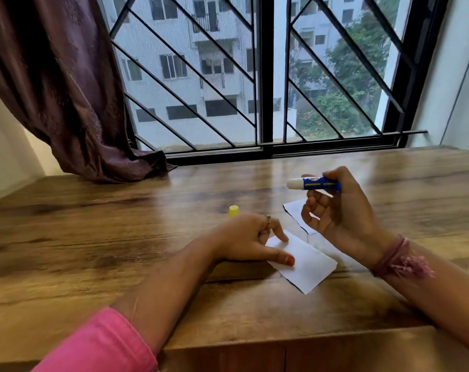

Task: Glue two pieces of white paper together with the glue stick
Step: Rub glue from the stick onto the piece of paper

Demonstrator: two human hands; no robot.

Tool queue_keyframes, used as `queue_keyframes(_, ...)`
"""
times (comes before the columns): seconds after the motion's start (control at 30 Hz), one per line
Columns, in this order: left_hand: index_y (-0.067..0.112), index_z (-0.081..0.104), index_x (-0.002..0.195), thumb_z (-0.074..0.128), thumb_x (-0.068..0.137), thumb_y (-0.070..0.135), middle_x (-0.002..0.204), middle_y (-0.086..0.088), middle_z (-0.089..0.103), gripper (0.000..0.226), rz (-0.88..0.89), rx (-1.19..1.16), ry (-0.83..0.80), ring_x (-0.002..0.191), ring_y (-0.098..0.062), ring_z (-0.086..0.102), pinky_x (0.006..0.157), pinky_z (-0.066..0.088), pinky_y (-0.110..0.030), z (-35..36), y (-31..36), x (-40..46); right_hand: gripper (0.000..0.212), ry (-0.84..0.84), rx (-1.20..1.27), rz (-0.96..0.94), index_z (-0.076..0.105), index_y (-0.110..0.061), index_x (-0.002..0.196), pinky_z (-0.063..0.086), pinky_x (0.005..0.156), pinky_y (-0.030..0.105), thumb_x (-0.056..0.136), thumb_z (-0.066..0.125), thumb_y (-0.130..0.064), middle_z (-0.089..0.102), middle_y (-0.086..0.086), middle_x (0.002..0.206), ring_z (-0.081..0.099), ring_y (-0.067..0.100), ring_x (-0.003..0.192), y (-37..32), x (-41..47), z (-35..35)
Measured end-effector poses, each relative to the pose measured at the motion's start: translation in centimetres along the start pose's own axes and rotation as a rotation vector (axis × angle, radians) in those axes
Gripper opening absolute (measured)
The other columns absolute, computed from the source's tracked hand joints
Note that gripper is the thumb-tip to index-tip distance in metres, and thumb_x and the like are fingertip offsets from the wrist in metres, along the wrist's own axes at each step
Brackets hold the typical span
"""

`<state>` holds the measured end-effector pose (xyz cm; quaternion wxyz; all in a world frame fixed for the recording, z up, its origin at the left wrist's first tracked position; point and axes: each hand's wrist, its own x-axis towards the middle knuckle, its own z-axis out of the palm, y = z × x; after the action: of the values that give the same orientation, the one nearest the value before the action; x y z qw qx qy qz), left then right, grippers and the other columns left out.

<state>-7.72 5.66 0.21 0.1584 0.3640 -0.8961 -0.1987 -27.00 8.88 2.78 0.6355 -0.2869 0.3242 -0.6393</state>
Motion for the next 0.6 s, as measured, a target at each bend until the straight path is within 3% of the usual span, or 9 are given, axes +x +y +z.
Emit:
queue_keyframes(0.13,0.037,0.055,0.079,0.074,0.068,0.061,0.051,0.012,0.04,0.032,-0.012,0.017,0.045,0.048,-0.003,0.041,0.045,0.027,-0.021,0.3,0.3,0.1,0.024,-0.106,-0.135,0.029,0.076,-0.008,0.085,0.056,0.065,0.03,0.072,0.074,-0.027,0.056,-0.002,0.061,0.054,0.005,0.051,1.0,-1.8,-1.1)
queue_keyframes(0.2,0.034,0.057,0.084,0.074,0.068,0.061,0.052,0.012,0.041,0.037,-0.029,0.028,0.071,0.049,-0.002,0.042,0.046,0.028,-0.02,0.6,0.4,0.2,0.029,-0.141,-0.209,0.023,0.077,-0.006,0.088,0.056,0.068,0.029,0.067,0.076,-0.026,0.051,-0.002,0.063,0.052,0.004,0.053,1.5,-2.4,-1.5)
queue_keyframes(0.27,0.026,0.06,0.095,0.073,0.071,0.059,0.055,0.011,0.043,0.043,-0.04,0.011,0.078,0.049,-0.002,0.042,0.046,0.028,-0.02,0.6,0.5,0.2,0.014,-0.129,-0.206,0.014,0.077,-0.011,0.079,0.056,0.067,0.028,0.069,0.074,-0.021,0.048,-0.002,0.063,0.05,0.004,0.053,1.8,-2.7,-1.7)
queue_keyframes(0.3,0.024,0.061,0.098,0.071,0.075,0.055,0.055,0.011,0.042,0.04,-0.034,-0.02,0.075,0.048,-0.003,0.04,0.046,0.028,-0.02,0.4,0.5,0.2,0.007,-0.111,-0.2,0.014,0.077,-0.014,0.075,0.056,0.067,0.027,0.074,0.071,-0.018,0.047,-0.001,0.062,0.049,0.004,0.052,1.9,-2.8,-1.5)
queue_keyframes(0.43,0.016,0.065,0.099,0.061,0.093,0.027,0.051,0.01,0.039,0.014,-0.04,-0.145,0.121,0.044,-0.003,0.035,0.049,0.028,-0.02,-1.2,-0.3,0.0,0.01,-0.083,-0.308,0.032,0.074,-0.011,0.078,0.056,0.066,0.027,0.081,0.067,-0.018,0.046,0.0,0.06,0.043,0.007,0.048,1.9,-2.4,-1.7)
queue_keyframes(0.6,0.014,0.069,0.095,0.066,0.089,0.026,0.048,0.015,0.047,0.014,-0.1,-0.203,0.022,0.043,0.001,0.039,0.048,0.031,-0.013,-2.2,-1.3,-0.5,0.01,-0.253,-0.543,0.095,0.075,-0.014,0.074,0.056,0.068,0.026,0.079,0.07,-0.02,0.052,0.0,0.06,0.049,0.007,0.051,0.9,-2.4,-2.3)
